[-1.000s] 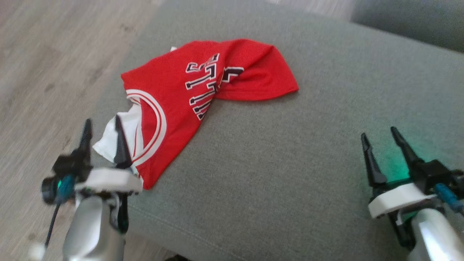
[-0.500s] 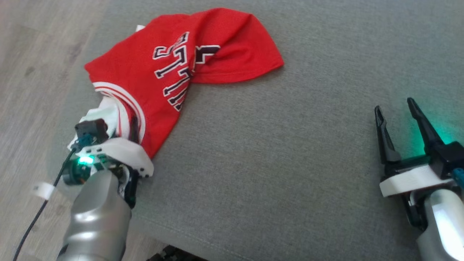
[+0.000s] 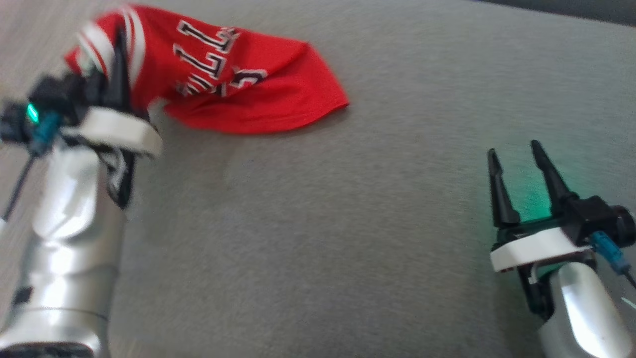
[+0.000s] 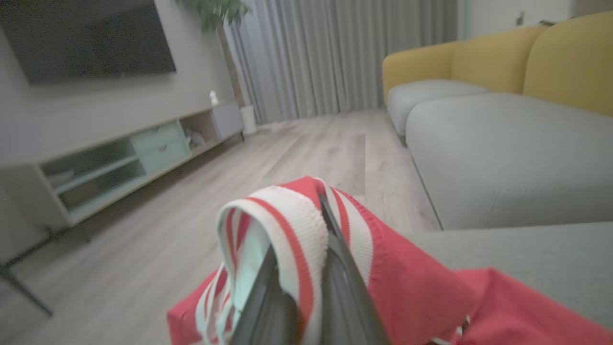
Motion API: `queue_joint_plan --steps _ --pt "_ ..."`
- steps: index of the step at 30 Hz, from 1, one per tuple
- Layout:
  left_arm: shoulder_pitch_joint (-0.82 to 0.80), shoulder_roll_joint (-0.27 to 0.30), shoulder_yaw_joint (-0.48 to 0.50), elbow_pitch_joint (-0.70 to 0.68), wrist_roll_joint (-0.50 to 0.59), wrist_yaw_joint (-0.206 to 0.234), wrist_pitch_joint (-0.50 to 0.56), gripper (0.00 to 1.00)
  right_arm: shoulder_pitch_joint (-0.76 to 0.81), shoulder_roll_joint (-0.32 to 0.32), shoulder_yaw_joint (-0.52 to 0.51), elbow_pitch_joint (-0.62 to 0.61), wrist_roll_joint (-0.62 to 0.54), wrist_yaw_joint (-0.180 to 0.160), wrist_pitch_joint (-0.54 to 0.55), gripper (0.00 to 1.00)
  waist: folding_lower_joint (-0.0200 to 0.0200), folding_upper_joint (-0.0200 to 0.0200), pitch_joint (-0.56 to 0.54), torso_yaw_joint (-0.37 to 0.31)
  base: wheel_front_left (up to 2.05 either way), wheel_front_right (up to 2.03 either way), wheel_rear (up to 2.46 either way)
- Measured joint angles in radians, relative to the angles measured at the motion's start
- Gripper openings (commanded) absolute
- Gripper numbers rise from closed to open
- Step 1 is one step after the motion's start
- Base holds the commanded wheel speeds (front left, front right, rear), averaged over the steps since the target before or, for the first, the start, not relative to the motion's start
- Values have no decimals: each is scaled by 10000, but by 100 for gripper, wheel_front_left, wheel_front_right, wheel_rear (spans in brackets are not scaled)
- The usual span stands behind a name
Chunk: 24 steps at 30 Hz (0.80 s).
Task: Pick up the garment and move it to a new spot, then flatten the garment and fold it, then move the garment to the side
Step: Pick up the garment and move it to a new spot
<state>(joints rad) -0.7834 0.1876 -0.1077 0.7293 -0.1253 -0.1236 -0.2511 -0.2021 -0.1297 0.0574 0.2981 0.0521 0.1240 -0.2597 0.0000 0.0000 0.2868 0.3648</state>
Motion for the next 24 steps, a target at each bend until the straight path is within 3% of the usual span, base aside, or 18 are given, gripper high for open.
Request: queue_joint_plan --steps 4,9,16,24 --pt "-427 755 -640 -961 297 -13 113 0 106 313 161 -249 61 0 4 100 -1 0 -412 -827 0 0 0" --pt "-1340 1494 -1858 -2474 336 -88 995 0 349 589 215 -527 343 0 4 100 -1 0 -830 -2130 0 0 0" --pt "-2278 1944 -3131 -3877 -276 -88 2034 0 758 681 224 -961 533 0 4 100 -1 0 -1174 -3826 0 0 0" --pt "-2220 2117 -4355 -4195 -961 -88 2587 0 765 755 646 -1365 1150 0 4 100 -1 0 -1255 -5875 0 0 0"
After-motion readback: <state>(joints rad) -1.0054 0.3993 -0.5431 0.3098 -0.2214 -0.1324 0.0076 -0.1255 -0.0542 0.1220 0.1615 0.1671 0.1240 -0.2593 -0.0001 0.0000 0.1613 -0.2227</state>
